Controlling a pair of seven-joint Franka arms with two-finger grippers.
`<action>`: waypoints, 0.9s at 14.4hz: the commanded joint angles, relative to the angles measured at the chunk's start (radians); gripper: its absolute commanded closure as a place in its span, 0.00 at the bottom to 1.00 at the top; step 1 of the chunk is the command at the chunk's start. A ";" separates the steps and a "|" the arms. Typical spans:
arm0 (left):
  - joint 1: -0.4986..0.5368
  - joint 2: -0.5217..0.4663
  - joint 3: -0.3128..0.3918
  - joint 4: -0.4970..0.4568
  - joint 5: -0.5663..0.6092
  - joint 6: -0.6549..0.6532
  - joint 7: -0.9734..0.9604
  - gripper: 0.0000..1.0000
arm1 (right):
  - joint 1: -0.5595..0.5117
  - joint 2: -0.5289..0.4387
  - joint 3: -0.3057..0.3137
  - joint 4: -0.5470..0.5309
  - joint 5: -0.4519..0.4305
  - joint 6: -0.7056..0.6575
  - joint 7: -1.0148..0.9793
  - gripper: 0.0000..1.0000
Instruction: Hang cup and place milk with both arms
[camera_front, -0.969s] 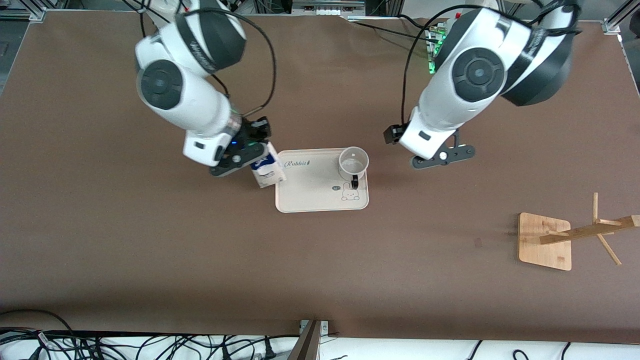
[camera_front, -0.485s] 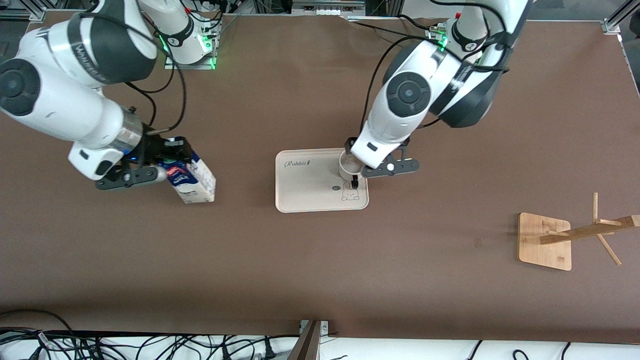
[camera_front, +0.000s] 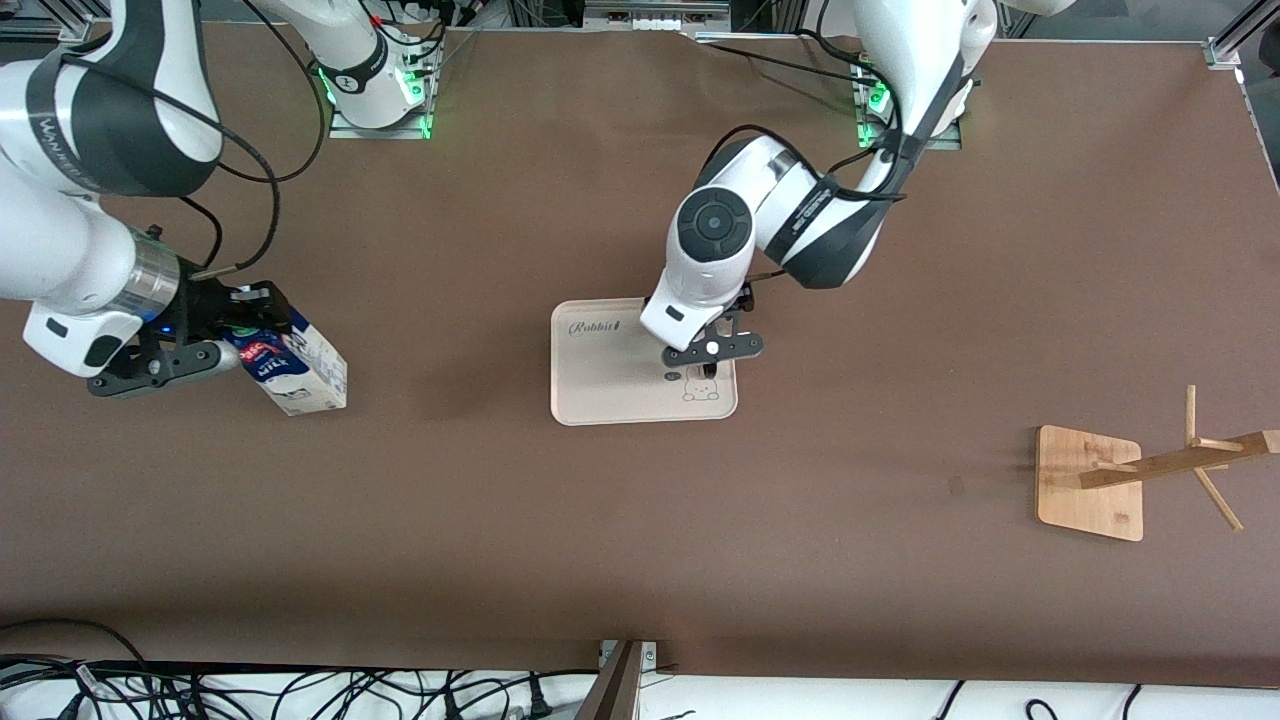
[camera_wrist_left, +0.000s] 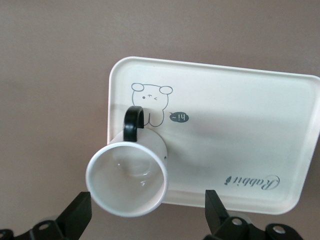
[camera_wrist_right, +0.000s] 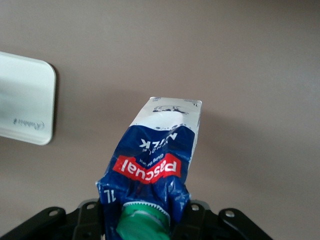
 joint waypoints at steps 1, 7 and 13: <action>-0.034 0.070 0.009 0.004 0.064 0.073 -0.067 0.00 | -0.032 0.005 0.001 -0.002 -0.014 -0.029 -0.038 0.49; -0.062 0.116 0.008 0.001 0.099 0.097 -0.120 0.37 | -0.082 0.045 -0.001 -0.008 -0.045 -0.108 -0.053 0.49; -0.057 0.110 0.008 0.001 0.084 0.094 -0.128 1.00 | -0.090 0.122 -0.001 -0.014 -0.048 -0.139 -0.066 0.48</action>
